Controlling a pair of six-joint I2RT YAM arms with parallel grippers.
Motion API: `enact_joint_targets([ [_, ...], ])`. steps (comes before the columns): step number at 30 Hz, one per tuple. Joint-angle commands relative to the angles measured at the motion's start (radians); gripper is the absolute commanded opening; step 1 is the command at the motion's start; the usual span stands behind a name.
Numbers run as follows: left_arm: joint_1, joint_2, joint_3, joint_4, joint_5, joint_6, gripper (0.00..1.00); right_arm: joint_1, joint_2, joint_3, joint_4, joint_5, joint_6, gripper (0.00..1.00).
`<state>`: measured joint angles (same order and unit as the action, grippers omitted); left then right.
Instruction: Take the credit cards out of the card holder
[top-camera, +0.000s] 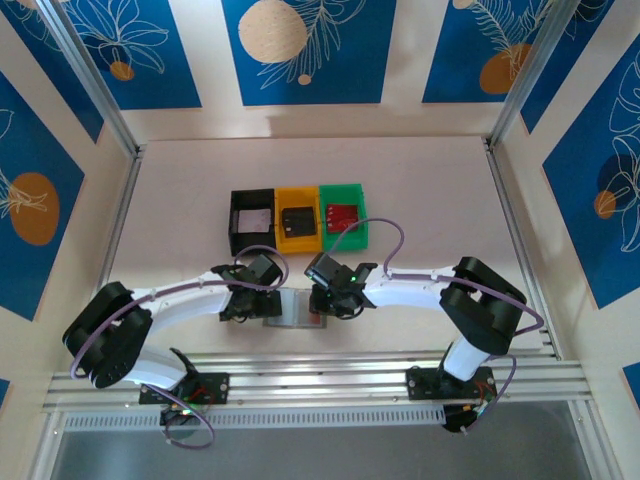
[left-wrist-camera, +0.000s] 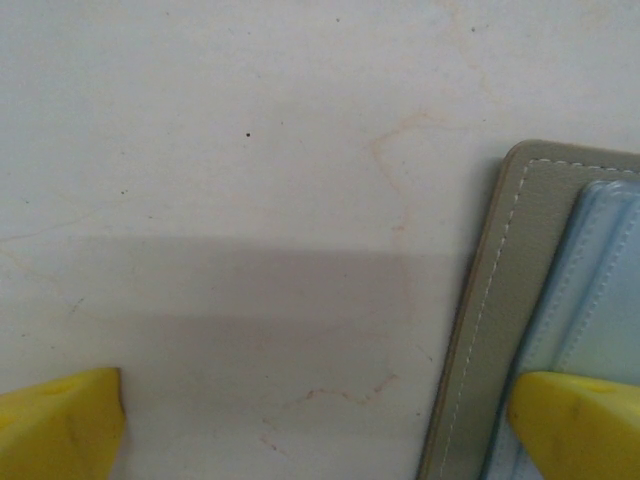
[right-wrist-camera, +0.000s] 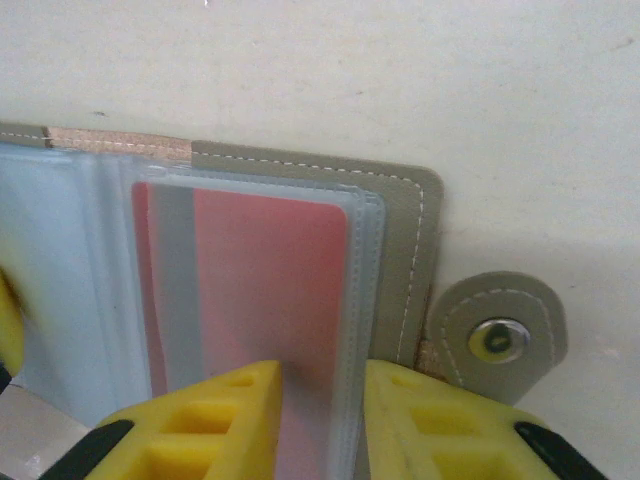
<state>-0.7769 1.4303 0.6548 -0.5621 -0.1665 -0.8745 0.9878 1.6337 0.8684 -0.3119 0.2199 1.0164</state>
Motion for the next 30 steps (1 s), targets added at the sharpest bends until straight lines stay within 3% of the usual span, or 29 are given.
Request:
enact_joint_targets([
  [1,-0.058,0.127,-0.078,0.201,0.250,-0.008,1.00,-0.001,0.008,0.020,-0.025,-0.015,-0.013,0.26],
  [30,-0.064,0.136,-0.078,0.204,0.251,-0.007,1.00,0.019,0.012,0.058,-0.074,0.016,-0.035,0.17],
])
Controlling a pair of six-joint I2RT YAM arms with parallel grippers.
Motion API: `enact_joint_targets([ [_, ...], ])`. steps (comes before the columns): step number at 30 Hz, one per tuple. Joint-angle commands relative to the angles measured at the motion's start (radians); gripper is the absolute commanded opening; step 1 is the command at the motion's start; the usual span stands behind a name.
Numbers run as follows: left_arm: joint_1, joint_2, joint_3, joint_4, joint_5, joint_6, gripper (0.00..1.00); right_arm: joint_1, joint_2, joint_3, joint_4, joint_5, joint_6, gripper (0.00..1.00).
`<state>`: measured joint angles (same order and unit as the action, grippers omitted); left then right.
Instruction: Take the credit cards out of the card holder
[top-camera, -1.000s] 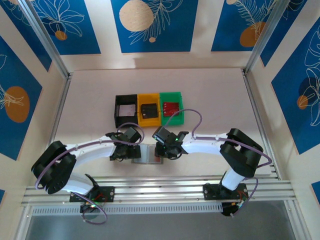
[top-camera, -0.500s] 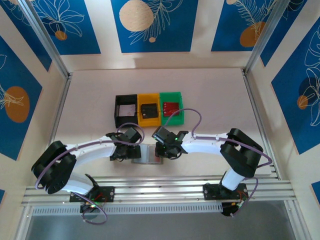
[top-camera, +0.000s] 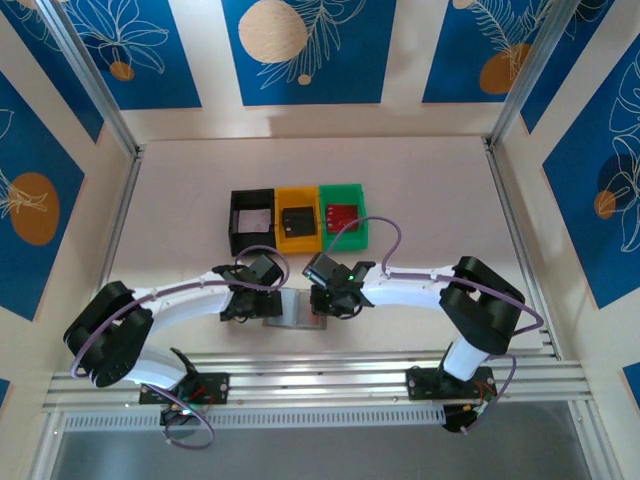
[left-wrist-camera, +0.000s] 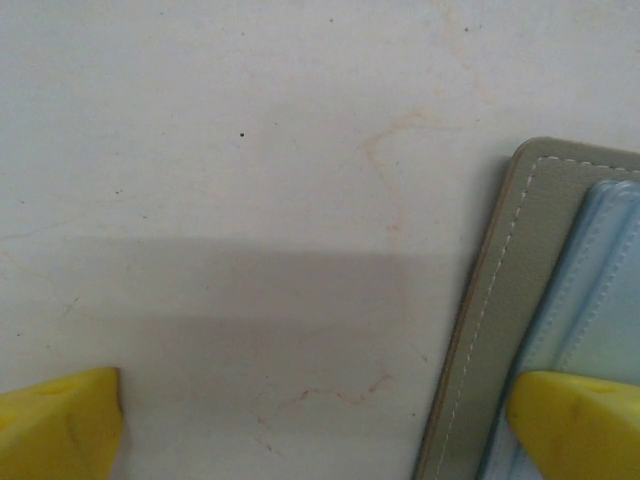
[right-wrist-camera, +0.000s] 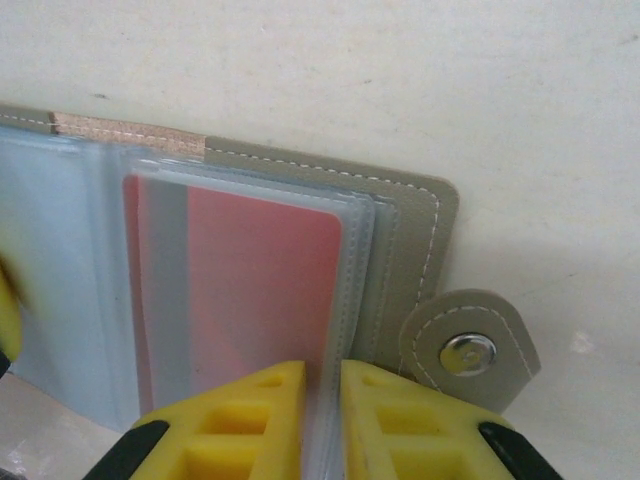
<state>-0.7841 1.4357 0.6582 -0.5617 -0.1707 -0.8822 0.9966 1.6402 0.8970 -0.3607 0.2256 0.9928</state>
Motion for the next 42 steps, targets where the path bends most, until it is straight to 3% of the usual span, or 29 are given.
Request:
enact_joint_targets([
  [1,-0.057,0.132,-0.081,0.204,0.255,0.000,1.00,0.012,0.005,0.032,-0.028,0.012,-0.013,0.17],
  [16,-0.062,0.141,-0.077,0.203,0.257,0.002,1.00,0.019,-0.003,0.056,-0.079,0.043,-0.027,0.16],
  [27,-0.065,0.143,-0.077,0.205,0.257,0.000,1.00,0.017,0.026,0.052,-0.075,0.031,-0.015,0.26],
  [42,-0.068,0.149,-0.073,0.207,0.258,0.000,1.00,0.014,0.052,0.054,-0.052,0.013,-0.020,0.24],
])
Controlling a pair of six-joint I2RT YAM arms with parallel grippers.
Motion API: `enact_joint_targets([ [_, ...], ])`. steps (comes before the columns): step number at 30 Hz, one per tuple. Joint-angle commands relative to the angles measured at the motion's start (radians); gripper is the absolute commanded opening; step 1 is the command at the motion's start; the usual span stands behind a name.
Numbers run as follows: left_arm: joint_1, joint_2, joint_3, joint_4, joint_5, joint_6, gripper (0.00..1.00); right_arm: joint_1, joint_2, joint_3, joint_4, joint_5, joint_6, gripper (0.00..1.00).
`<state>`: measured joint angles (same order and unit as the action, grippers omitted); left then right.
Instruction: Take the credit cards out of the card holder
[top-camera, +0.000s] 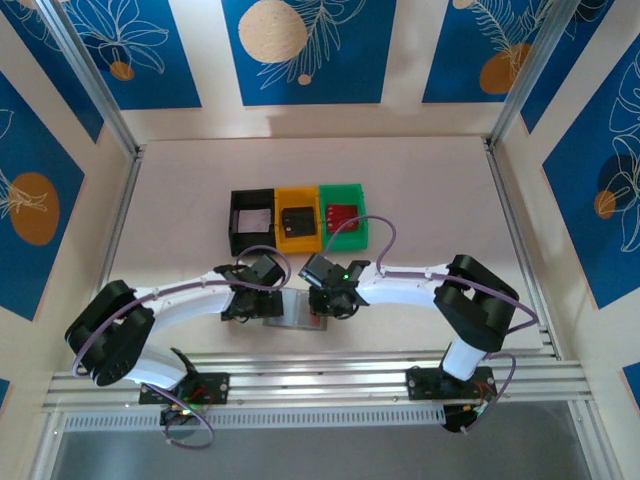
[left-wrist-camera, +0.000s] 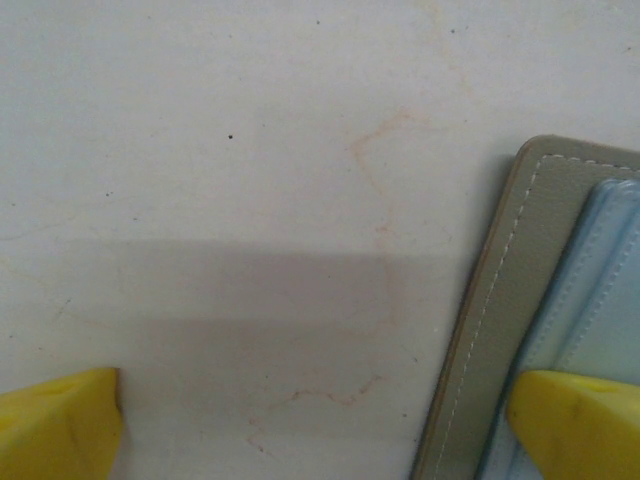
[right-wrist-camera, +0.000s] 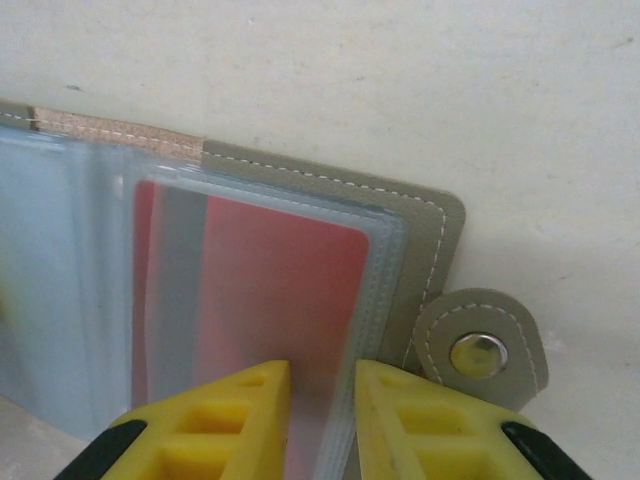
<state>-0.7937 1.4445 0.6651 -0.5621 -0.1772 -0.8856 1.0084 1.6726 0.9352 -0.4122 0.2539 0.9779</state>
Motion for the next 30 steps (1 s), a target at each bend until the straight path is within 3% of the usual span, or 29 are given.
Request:
enact_joint_targets([
  [1,-0.058,0.139,-0.081,0.207,0.265,0.004,0.99,0.001,0.020,0.016,0.000,-0.016,-0.005,0.23],
  [30,-0.070,0.151,-0.073,0.212,0.268,0.002,1.00,0.006,-0.001,0.032,-0.004,-0.022,-0.010,0.11],
])
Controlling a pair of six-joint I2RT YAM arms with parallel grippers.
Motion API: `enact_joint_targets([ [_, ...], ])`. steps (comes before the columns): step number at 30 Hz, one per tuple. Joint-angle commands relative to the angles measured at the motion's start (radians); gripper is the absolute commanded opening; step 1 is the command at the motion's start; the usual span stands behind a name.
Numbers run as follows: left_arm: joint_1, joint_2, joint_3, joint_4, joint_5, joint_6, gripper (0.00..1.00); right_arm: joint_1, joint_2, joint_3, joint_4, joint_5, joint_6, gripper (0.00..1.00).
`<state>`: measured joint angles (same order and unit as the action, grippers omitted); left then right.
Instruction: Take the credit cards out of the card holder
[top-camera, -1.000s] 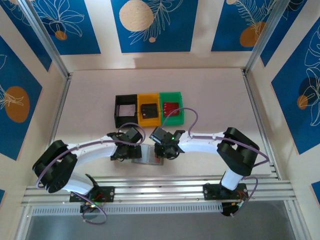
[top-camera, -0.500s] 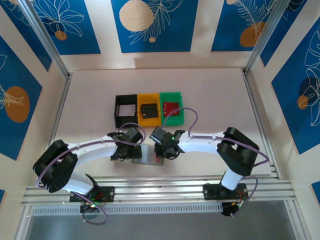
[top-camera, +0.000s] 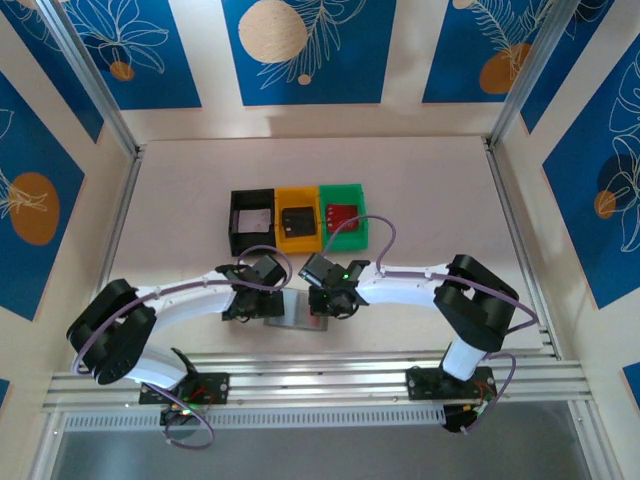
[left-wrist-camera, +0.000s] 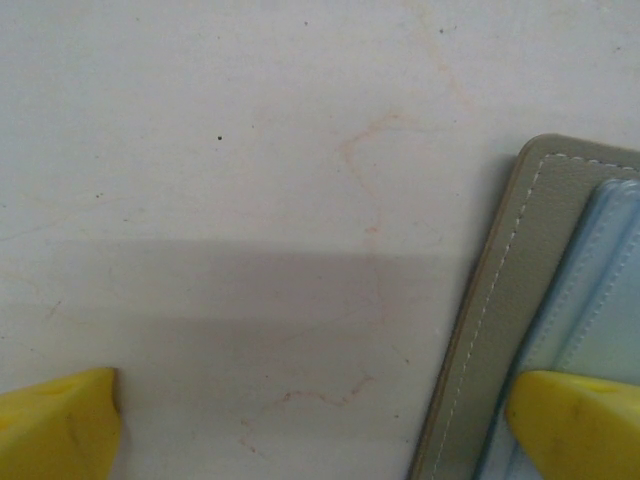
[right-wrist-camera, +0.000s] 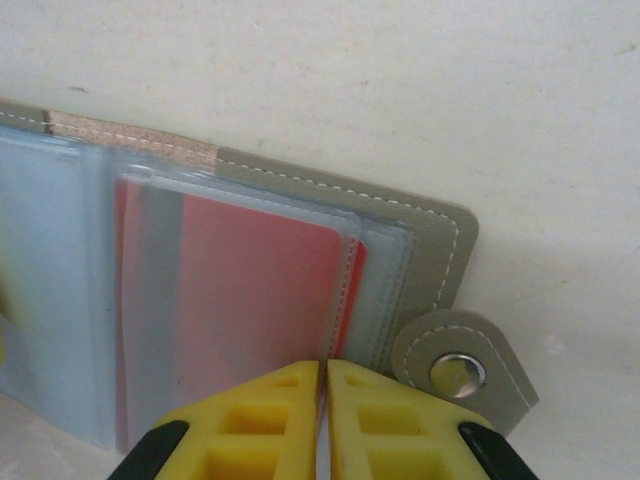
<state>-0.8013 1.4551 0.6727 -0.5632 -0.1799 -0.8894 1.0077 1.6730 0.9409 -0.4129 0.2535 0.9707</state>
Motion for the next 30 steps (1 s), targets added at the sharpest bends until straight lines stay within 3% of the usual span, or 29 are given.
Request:
enact_joint_targets([
  [1,-0.062,0.141,-0.081,0.213,0.270,0.006,1.00,0.006,-0.004,0.024,0.000,-0.023,-0.005,0.11],
  [17,-0.066,0.142,-0.080,0.212,0.270,0.004,1.00,0.003,-0.037,-0.020,0.079,-0.066,-0.001,0.11],
  [30,-0.067,0.145,-0.060,0.191,0.267,0.015,1.00,-0.024,-0.043,-0.031,0.013,-0.037,0.030,0.26],
])
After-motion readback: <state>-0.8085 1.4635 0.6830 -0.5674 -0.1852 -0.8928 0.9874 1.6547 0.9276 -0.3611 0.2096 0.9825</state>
